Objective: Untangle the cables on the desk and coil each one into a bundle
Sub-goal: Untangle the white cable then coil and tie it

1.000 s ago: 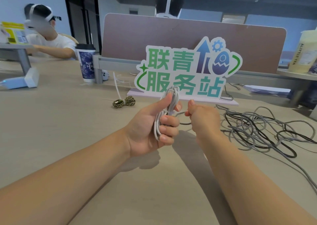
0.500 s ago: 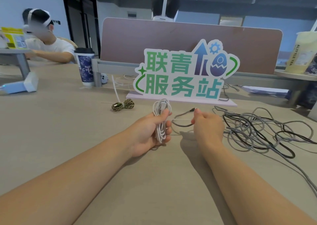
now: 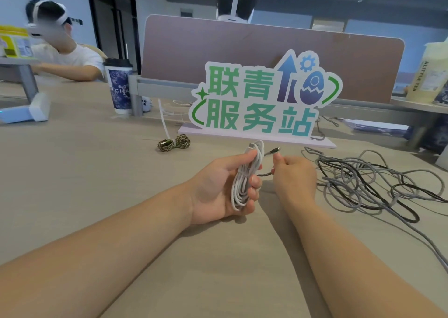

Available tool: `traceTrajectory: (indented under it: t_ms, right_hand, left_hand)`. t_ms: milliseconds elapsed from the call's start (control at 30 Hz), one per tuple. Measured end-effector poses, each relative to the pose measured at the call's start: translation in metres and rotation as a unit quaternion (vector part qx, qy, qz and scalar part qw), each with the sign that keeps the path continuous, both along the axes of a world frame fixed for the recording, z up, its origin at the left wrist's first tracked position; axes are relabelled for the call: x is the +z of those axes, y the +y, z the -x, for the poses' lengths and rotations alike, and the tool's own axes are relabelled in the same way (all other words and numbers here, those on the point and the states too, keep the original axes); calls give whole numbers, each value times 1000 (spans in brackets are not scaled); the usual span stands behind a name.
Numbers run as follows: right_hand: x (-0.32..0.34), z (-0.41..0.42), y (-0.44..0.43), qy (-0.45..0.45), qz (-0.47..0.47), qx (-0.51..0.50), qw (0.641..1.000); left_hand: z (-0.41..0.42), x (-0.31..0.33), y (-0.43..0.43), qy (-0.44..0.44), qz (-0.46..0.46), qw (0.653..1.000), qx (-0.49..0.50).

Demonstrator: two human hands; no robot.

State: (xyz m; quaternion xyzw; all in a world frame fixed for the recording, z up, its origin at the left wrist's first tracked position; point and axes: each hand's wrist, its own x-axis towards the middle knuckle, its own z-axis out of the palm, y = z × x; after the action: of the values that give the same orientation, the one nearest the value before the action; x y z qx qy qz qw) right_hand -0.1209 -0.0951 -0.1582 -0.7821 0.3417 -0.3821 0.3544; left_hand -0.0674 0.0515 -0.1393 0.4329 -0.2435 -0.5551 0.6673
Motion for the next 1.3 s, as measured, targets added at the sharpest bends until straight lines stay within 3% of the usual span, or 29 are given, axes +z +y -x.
traceTrajectory:
  t_ms: [300, 367, 467, 533, 633, 733, 867, 967, 1167, 1300]
  right_hand:
    - [3, -3, 3, -34, 73, -36, 996]
    - [8, 2, 2, -94, 104, -34, 990]
    - [21, 16, 0, -212, 137, 14, 968]
    - [22, 20, 1, -207, 160, 49, 964]
    - [19, 17, 13, -213, 146, 76, 963]
    - [18, 12, 38, -197, 191, 150, 950]
    - [5, 3, 62, -53, 249, 254, 933]
    - [-7, -2, 59, 24, 245, 258, 934]
    - [-24, -23, 52, 128, 340, 279, 889]
    - [-20, -46, 63, 141, 328, 279, 891]
  left_hand:
    - [16, 9, 2, 32, 60, 997, -38]
    - [14, 14, 7, -35, 69, 997, -11]
    - [3, 19, 10, -192, 63, 972, 123]
    - [-10, 15, 13, -318, 50, 918, 231]
    - [-29, 2, 18, -557, -1, 765, 323]
    - [-36, -3, 23, -652, -18, 690, 313]
    - [-49, -11, 18, -764, -20, 585, 272]
    - [-58, -18, 21, -761, -59, 601, 238]
    - [-67, -23, 32, -655, -144, 697, 253]
    - [-75, -22, 45, -614, -195, 702, 304]
